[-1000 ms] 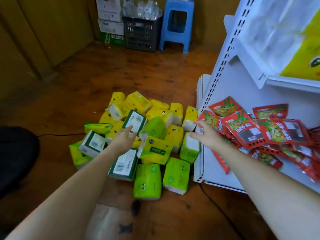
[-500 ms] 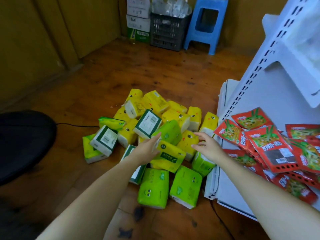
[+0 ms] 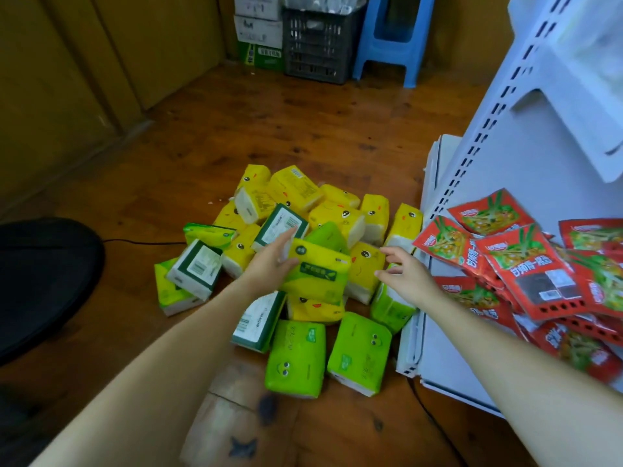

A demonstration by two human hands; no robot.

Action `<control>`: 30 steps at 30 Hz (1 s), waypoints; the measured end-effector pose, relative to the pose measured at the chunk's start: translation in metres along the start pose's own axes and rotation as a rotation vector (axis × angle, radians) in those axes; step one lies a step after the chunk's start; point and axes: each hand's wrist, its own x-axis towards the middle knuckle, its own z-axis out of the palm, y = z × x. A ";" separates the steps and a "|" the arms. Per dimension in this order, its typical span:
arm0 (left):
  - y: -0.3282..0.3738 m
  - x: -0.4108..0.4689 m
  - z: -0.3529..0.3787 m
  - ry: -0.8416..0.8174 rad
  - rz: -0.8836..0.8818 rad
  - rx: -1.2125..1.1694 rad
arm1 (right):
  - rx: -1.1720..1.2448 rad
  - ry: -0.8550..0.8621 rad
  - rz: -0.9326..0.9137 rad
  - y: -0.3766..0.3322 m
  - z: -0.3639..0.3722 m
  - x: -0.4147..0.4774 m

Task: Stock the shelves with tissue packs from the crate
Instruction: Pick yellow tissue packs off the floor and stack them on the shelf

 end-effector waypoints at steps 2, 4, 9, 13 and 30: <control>-0.002 -0.004 -0.019 0.077 -0.043 -0.089 | -0.007 0.005 -0.001 -0.002 0.006 0.001; -0.013 -0.010 -0.041 0.134 -0.093 -0.104 | -0.015 -0.014 -0.001 -0.006 0.015 0.001; -0.080 -0.038 -0.088 0.153 -0.268 -0.103 | -0.043 -0.059 -0.026 -0.023 0.044 0.009; -0.120 -0.063 -0.102 0.145 -0.374 -0.099 | -0.054 -0.107 -0.020 -0.033 0.072 0.012; -0.043 0.000 -0.003 0.011 -0.097 0.348 | -0.006 -0.085 0.038 -0.010 0.089 0.015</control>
